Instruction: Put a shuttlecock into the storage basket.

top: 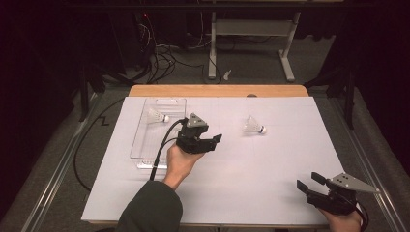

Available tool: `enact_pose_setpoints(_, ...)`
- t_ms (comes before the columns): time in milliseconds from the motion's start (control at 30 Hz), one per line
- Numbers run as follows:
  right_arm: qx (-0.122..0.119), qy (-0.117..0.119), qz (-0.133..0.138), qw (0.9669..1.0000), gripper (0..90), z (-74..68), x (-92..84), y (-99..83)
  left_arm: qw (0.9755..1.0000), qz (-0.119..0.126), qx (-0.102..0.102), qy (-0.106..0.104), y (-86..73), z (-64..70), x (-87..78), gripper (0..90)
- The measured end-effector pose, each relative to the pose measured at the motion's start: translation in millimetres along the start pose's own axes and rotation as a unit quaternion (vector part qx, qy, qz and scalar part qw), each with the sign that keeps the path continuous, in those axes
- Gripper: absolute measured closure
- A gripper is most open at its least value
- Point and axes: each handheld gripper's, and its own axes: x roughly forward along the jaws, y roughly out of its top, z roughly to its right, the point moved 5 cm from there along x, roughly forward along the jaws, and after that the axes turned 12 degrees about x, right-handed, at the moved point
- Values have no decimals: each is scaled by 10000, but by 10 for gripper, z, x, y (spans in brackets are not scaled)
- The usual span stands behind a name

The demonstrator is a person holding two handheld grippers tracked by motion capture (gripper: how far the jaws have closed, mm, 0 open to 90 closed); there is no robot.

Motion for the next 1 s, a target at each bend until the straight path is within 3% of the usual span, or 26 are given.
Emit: enact_pose_setpoints(1000,-8,9,-3,10000,344,1,3,0,10000,-32,-32,-56,27,52,170,407)
